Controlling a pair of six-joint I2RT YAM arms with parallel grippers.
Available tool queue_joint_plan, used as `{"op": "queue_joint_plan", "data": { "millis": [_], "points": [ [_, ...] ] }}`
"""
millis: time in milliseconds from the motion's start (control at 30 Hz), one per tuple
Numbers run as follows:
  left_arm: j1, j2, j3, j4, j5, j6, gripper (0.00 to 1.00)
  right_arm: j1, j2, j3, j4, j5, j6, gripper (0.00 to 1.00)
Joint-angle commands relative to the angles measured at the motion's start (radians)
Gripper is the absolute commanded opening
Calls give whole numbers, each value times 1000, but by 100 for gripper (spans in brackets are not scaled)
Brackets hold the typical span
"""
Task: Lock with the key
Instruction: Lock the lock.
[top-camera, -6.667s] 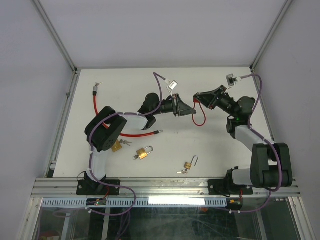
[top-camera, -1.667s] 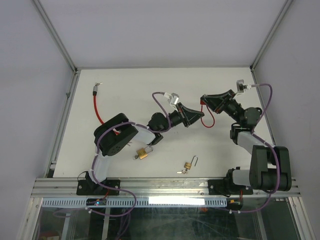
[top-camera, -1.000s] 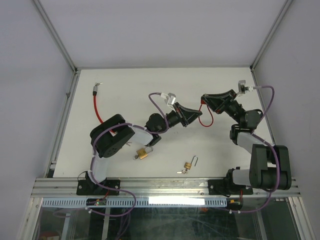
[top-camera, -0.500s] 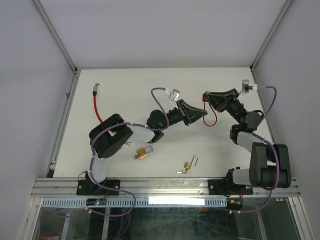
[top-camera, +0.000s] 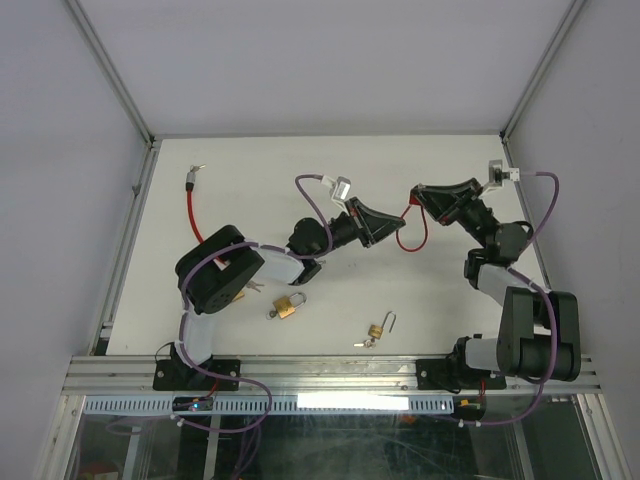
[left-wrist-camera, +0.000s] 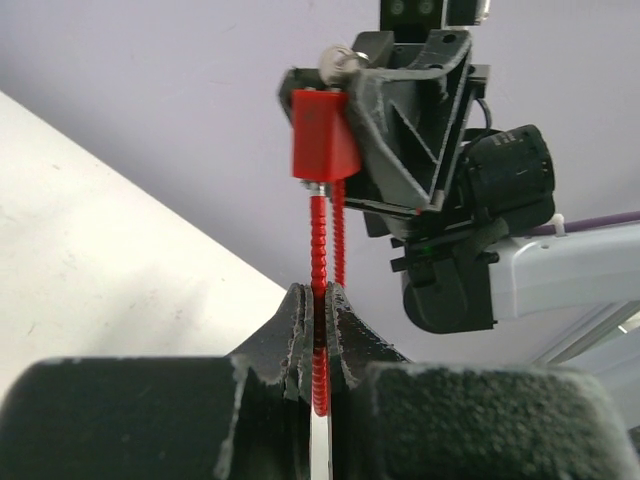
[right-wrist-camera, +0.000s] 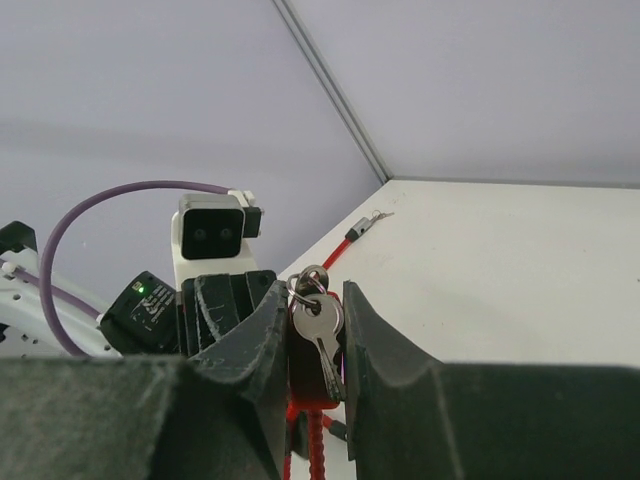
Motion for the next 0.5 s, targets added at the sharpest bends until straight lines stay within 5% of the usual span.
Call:
{"op": "queue_joint_plan", "data": {
  "millis": [0,467],
  "points": [
    [30,-84,-7,180,-87,-28,0,-16,-26,-18,-28,-156,11,0],
    [-38,7,5,121,-9,-95,0,-53,4,-27,6,-144,65,0]
  ]
}}
